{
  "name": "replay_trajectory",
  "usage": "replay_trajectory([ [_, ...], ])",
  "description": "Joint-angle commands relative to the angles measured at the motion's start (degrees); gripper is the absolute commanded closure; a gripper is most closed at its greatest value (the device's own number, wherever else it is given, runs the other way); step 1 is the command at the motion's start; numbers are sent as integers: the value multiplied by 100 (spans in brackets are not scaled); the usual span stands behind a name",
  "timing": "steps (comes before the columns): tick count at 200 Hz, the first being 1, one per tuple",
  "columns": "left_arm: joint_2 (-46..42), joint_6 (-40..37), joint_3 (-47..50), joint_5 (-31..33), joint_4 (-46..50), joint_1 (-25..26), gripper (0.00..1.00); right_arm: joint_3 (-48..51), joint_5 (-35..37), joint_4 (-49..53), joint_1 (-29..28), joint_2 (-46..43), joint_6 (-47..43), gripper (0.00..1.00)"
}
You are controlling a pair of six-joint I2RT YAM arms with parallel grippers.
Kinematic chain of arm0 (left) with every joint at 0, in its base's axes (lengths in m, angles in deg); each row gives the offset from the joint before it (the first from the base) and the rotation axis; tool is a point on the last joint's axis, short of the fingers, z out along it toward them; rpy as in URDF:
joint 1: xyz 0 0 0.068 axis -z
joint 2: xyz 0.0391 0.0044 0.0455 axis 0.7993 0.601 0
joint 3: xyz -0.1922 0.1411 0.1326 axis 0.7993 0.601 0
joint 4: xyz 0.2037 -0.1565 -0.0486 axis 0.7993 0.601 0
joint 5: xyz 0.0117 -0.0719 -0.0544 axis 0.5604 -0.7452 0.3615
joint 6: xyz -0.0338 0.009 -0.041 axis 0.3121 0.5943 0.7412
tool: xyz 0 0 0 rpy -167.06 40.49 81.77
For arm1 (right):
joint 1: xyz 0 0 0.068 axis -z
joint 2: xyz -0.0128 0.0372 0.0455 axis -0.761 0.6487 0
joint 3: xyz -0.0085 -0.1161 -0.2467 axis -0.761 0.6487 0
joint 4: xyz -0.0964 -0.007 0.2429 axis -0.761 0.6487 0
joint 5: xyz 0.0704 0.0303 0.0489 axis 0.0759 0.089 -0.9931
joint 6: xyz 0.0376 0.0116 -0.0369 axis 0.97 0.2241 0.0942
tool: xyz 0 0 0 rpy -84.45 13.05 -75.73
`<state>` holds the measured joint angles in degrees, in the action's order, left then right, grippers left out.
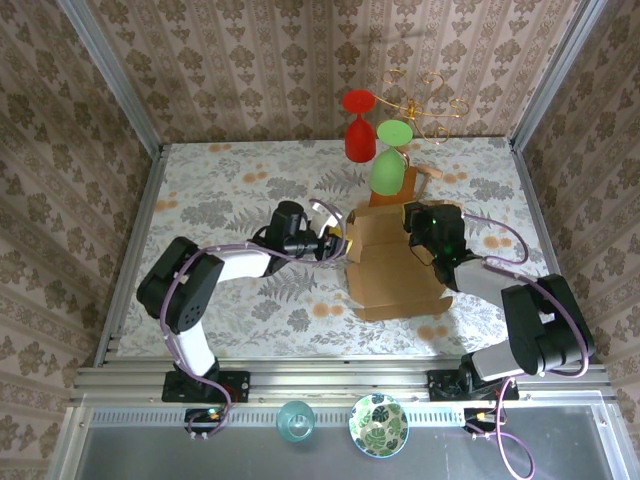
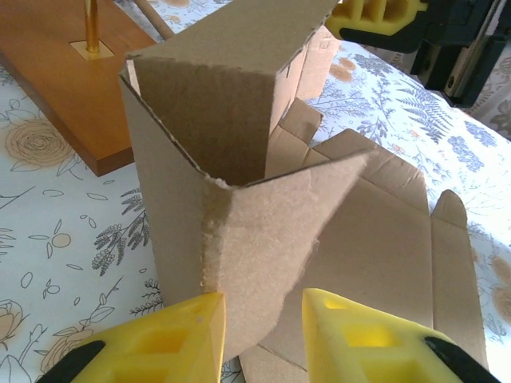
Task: Fold the paper box
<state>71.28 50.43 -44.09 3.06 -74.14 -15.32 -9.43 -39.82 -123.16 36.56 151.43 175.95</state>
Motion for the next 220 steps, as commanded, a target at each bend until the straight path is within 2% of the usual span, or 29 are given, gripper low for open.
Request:
replay_trajectory([
  [1,92,-23,69,449,-245,110,67,182,-170,-557,12,113,-65,100],
  [61,263,-9,-48,893,-382,289,65,193,-210,-466,9,159,-49,100],
  [105,316,-22,-122,1550,-440,423,60,120,-242,-444,-1,245,-24,100],
  [140,405,71,-161,1908,-579,463,59,101,-249,-351,-1,256,-14,100],
  [220,533,141,-288,1893,-786,437,58,6,-260,-278,-1,387,-64,100],
])
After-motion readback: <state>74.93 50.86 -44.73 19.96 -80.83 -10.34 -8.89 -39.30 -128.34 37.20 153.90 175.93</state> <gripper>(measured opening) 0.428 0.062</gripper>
